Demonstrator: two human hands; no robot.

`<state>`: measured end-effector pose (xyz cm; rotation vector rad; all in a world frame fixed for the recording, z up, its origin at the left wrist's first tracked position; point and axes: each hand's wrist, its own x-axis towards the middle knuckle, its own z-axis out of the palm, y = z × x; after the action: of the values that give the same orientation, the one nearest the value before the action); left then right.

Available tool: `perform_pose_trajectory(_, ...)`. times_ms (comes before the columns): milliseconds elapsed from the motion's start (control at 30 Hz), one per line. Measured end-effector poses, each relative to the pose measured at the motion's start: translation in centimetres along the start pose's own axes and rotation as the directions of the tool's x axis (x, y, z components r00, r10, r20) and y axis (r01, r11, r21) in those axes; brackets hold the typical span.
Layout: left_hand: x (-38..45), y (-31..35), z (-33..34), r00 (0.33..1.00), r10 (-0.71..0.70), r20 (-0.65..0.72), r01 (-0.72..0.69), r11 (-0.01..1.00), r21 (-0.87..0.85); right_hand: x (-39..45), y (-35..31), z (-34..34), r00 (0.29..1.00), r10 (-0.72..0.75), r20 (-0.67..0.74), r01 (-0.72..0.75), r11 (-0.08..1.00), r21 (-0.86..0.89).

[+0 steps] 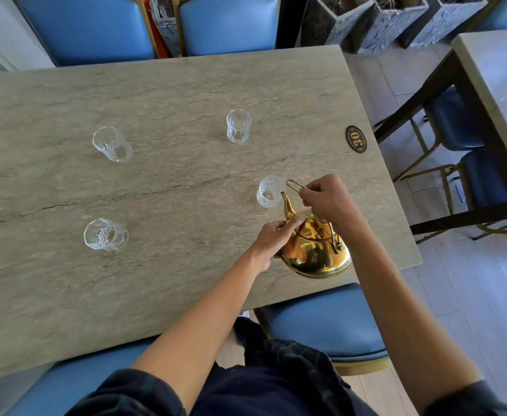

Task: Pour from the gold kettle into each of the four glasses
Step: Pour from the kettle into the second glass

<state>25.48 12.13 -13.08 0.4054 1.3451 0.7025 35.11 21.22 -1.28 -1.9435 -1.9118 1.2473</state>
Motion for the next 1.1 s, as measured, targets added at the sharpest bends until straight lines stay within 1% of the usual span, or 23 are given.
perform_pose_trajectory(367, -0.5, -0.1, 1.0, 0.999, 0.017, 0.05, -0.017, 1.0, -0.002, -0.8, 0.0, -1.0, 1.0, -0.023, -0.004, 0.023, 0.998, -0.051)
perform_pose_trajectory(700, -1.5, 0.6, 1.5, 0.999, 0.015, 0.046, -0.016, 1.0, 0.02, -1.4, -0.2, -1.7, 0.999, -0.023, -0.026, 0.022, 0.998, -0.059)
perform_pose_trajectory(1100, -1.9, 0.7, 1.6, 0.998, 0.045, 0.038, -0.044, 0.999, -0.013, -2.2, -0.9, -2.4, 0.999, -0.044, -0.024, 0.042, 0.995, -0.088)
